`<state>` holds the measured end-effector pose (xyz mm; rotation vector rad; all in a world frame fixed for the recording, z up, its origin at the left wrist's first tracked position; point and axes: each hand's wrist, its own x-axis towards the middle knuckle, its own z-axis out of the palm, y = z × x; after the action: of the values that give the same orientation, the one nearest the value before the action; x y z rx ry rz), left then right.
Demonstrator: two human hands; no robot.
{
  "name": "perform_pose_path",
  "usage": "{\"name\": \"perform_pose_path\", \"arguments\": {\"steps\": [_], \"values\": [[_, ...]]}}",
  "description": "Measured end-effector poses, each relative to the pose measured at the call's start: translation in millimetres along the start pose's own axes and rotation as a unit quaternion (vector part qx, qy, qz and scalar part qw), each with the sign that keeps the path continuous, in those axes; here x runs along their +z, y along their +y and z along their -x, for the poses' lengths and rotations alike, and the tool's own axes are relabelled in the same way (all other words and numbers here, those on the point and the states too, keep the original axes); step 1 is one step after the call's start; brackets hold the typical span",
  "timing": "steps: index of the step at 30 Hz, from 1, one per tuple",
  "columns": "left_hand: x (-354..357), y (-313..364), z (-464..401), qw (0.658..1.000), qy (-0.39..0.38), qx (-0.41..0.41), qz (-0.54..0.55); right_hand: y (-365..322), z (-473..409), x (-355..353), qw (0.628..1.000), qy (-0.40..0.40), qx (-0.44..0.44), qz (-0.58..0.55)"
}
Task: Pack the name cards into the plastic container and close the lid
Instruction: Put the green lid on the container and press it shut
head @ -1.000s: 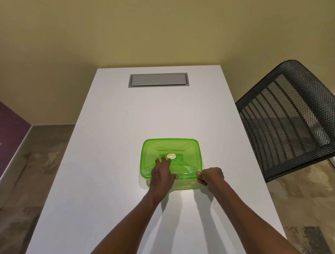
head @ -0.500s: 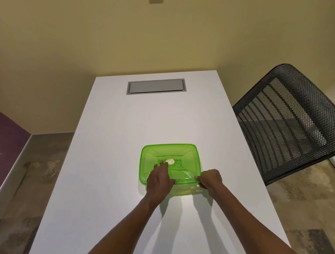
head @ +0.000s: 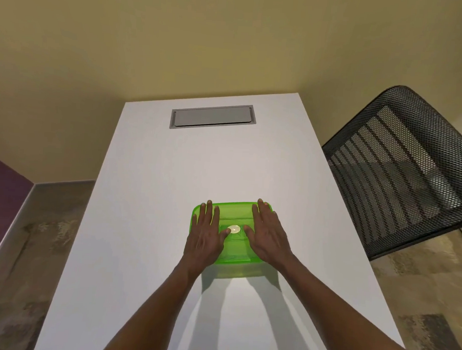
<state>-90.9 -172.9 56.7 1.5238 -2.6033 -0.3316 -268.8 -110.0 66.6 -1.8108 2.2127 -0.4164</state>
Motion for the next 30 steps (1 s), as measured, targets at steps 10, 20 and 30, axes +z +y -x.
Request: {"name": "perform_pose_path", "arguments": {"steps": [10,20,30], "values": [[15,-2,10,1.0,0.013,-0.024,-0.013,0,-6,29,0.998,-0.003,-0.017,0.063],[20,-4,7,0.999,0.017,-0.039,-0.034,4,-7,33,0.997,0.017,-0.021,0.073],[18,-2,10,0.999,0.013,-0.031,-0.027,3,-4,32,0.997,0.022,-0.022,0.075]]}}
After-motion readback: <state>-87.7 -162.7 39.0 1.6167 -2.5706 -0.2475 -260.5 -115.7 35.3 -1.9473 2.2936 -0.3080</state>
